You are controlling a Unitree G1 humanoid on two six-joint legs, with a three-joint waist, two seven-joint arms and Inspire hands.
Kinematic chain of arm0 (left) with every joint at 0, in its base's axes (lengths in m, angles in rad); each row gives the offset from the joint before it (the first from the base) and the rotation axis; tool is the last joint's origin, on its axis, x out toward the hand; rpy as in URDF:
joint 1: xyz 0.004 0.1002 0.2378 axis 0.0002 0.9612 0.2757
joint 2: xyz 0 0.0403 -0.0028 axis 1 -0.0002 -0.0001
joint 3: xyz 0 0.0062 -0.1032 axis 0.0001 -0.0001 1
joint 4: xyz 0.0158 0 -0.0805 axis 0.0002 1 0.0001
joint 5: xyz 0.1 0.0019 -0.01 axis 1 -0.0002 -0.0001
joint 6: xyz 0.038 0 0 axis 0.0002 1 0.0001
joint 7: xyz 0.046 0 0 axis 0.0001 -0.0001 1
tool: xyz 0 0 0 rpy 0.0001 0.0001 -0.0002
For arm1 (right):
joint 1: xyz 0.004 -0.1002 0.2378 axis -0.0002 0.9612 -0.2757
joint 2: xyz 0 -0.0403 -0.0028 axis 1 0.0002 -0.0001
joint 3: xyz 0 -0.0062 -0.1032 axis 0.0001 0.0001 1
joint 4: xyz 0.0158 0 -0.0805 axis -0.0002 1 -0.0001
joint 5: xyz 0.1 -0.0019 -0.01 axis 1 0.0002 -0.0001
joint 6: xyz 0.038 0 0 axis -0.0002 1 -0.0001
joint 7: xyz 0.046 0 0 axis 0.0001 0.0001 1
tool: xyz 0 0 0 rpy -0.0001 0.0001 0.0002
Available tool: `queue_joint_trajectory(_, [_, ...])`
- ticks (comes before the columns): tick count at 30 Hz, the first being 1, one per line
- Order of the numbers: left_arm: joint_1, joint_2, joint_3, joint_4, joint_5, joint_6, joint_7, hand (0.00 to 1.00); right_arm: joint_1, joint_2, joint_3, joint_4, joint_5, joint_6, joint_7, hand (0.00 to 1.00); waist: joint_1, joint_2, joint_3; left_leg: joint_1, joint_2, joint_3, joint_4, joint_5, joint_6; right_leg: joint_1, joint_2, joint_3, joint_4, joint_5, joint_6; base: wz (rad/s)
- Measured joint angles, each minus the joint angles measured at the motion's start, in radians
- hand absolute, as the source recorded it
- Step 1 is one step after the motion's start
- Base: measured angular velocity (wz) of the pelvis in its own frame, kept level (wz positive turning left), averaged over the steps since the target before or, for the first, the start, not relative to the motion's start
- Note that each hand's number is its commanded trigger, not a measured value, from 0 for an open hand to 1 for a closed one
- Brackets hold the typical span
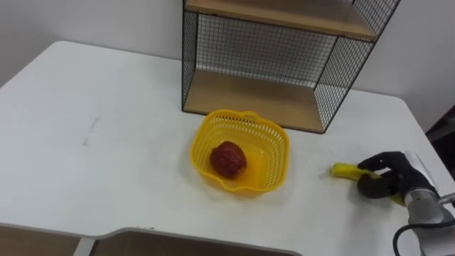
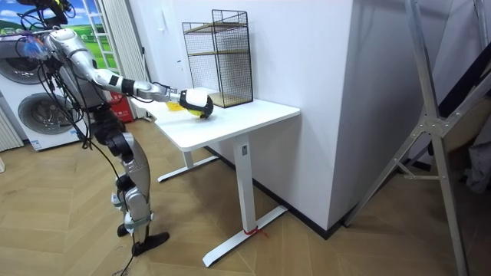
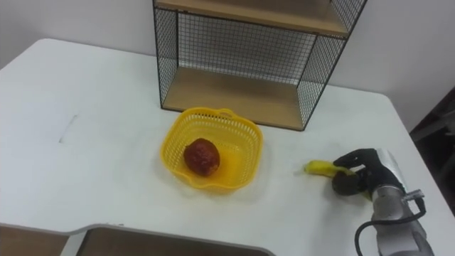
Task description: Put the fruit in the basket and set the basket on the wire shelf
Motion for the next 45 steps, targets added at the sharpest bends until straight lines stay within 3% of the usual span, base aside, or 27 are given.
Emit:
queue_joint_trajectory(6, [-0.012, -0.003, 0.001, 0.009, 0.001, -0.009, 0.000, 0.00, 0.070, 0.010, 0.030, -0.195, 0.181, 0.056, 0.048, 1.00, 0.000, 0.006, 0.0042, -0.010, 0.000, 0.015, -0.007, 0.000, 0.000, -0.021, 0.002, 0.015, 0.013, 0.001, 0.000, -0.09])
queue_joint_trajectory(9, [-0.020, -0.017, 0.002, 0.009, 0.003, -0.027, 0.002, 0.00, 0.114, 0.046, 0.032, -0.378, 0.294, 0.045, 0.066, 1.00, -0.005, 0.022, 0.0162, -0.017, 0.000, 0.026, -0.009, 0.001, 0.000, -0.037, 0.000, 0.022, 0.015, 0.001, 0.001, -0.13])
queue_joint_trajectory(11, [-0.016, -0.020, 0.002, 0.020, 0.001, -0.046, 0.016, 0.00, 0.128, 0.050, 0.032, -0.447, 0.362, 0.044, 0.066, 1.00, -0.001, 0.027, 0.0181, -0.017, 0.000, 0.036, -0.010, 0.001, 0.001, -0.034, 0.000, 0.028, 0.016, 0.001, 0.001, -0.08])
queue_joint_trajectory(14, [-0.014, -0.023, 0.002, 0.041, 0.000, -0.058, 0.041, 0.00, 0.135, 0.065, 0.031, -0.573, 0.512, 0.037, 0.060, 1.00, -0.010, 0.041, 0.0156, -0.015, 0.000, 0.038, -0.009, 0.001, 0.001, -0.034, 0.001, 0.032, 0.013, 0.001, 0.001, -0.04])
queue_joint_trajectory(17, [-0.006, -0.028, 0.003, 0.041, 0.002, -0.062, 0.052, 0.00, 0.132, 0.068, 0.029, -0.623, 0.635, 0.001, 0.043, 1.00, -0.011, 0.045, 0.0137, -0.014, 0.001, 0.039, -0.009, 0.001, 0.001, -0.030, 0.001, 0.029, 0.012, 0.001, 0.001, 0.01])
queue_joint_trajectory(21, [0.007, -0.046, 0.003, 0.038, 0.008, -0.064, 0.060, 0.00, 0.133, 0.079, 0.028, -0.676, 0.750, 0.000, 0.034, 1.00, -0.018, 0.054, 0.0126, -0.018, 0.000, 0.039, -0.009, 0.000, 0.001, -0.033, -0.001, 0.026, 0.013, 0.001, 0.001, 0.00])
queue_joint_trajectory(25, [0.019, -0.051, 0.003, 0.038, 0.007, -0.063, 0.060, 0.00, 0.132, 0.079, 0.028, -0.717, 0.823, 0.000, 0.042, 1.00, -0.028, 0.064, 0.0066, -0.023, 0.002, 0.040, -0.010, 0.000, 0.001, -0.040, 0.001, 0.026, 0.014, 0.001, 0.001, 0.00])
queue_joint_trajectory(32, [0.028, -0.052, 0.002, 0.025, 0.001, -0.064, 0.054, 0.00, 0.132, 0.083, 0.028, -0.745, 0.792, 0.000, 0.042, 1.00, -0.026, 0.066, -0.0015, -0.030, 0.001, 0.041, -0.004, 0.000, 0.001, -0.053, 0.000, 0.027, 0.023, 0.002, 0.001, 0.00])
queue_joint_trajectory(36, [0.022, -0.054, -0.012, 0.026, 0.001, -0.072, 0.047, 0.00, 0.131, 0.082, 0.035, -0.780, 0.732, 0.000, 0.050, 1.00, -0.022, 0.059, -0.0003, -0.032, 0.000, 0.041, 0.000, 0.000, 0.001, -0.063, 0.001, 0.035, 0.030, 0.001, 0.001, -0.03])
queue_joint_trajectory(38, [0.008, -0.054, -0.025, 0.031, 0.001, -0.081, 0.047, 0.00, 0.131, 0.082, 0.054, -0.818, 0.658, -0.002, 0.057, 1.00, -0.015, 0.053, 0.0038, -0.035, 0.000, 0.043, 0.002, 0.000, 0.001, -0.070, 0.002, 0.037, 0.031, 0.002, 0.001, -0.05])
queue_joint_trajectory(45, [-0.021, -0.050, -0.039, 0.041, 0.000, -0.099, 0.039, 0.00, 0.118, 0.080, 0.119, -0.891, 0.426, -0.023, 0.105, 1.00, 0.012, 0.041, 0.0066, -0.039, 0.001, 0.044, -0.006, 0.000, 0.001, -0.070, 0.003, 0.039, 0.032, 0.002, 0.001, 0.00])
